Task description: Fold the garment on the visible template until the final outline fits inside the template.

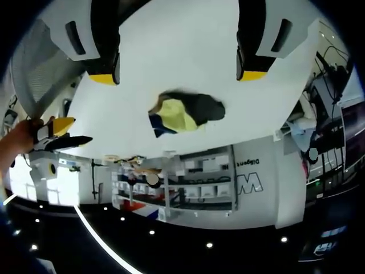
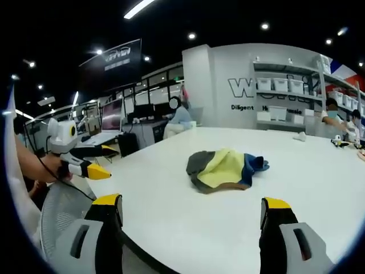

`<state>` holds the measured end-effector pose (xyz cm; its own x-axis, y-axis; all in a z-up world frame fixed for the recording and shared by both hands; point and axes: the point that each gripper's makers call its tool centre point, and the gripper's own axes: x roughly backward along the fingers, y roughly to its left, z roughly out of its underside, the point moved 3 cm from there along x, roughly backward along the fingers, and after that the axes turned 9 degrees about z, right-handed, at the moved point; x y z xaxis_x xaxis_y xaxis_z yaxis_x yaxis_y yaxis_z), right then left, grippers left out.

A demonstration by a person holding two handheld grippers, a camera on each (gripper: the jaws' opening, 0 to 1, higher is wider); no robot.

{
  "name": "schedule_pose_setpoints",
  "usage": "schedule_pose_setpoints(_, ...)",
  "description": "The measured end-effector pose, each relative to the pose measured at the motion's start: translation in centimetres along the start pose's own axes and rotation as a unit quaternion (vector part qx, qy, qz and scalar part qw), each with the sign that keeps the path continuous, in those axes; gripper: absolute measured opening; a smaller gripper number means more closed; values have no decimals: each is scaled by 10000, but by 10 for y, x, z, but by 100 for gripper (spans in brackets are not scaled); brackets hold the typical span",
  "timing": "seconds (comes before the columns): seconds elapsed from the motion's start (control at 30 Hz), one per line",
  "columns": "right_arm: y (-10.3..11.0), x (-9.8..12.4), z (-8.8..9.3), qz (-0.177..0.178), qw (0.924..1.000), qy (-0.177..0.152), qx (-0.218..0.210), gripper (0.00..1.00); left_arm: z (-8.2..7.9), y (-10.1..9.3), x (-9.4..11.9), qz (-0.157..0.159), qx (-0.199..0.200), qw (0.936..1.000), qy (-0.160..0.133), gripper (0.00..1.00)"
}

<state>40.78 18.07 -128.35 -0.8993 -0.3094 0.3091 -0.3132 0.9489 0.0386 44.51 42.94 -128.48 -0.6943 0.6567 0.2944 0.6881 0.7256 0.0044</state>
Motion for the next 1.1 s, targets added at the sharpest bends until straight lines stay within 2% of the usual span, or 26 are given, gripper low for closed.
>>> schedule_pose_setpoints(1.1, 1, 0, 2, -61, 10000, 58, 34, 99, 3, 0, -2, 22, -13, 9999, 103, 86)
